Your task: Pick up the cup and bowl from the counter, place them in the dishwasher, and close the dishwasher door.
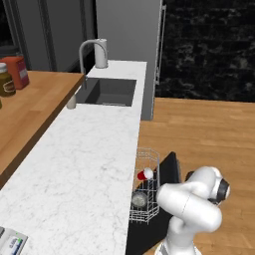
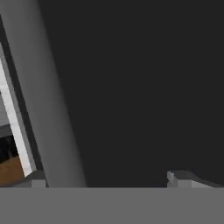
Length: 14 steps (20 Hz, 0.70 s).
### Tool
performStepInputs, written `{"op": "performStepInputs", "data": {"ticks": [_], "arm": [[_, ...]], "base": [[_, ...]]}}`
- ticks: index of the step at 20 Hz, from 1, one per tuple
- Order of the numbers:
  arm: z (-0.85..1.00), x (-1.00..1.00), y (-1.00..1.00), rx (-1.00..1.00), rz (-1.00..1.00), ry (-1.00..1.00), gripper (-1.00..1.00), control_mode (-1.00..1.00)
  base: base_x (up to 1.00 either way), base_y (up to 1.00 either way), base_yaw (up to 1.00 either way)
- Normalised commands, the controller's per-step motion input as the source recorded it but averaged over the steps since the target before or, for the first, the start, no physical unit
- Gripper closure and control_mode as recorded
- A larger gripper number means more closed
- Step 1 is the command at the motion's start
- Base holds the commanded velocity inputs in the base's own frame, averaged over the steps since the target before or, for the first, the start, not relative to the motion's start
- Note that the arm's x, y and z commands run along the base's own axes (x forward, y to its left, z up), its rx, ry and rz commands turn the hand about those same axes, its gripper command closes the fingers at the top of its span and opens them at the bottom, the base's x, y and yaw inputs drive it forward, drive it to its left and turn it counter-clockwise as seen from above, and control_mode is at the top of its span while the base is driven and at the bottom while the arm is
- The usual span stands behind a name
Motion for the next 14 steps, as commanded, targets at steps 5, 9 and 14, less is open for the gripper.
{"op": "performStepInputs", "data": {"ticks": [5,9,14], "arm": [[-0.04,-0.04,1.0,0.2,0.09,0.0,-1.0,-1.0],[-0.04,0.0,1.0,0.2,0.08,0.0,-1.0,-1.0],[-0.13,0.0,1.0,0.17,0.08,0.0,-1.0,-1.0]], "base": [[0.0,0.0,0.0],[0.0,0.0,0.0],[0.0,0.0,0.0]]}}
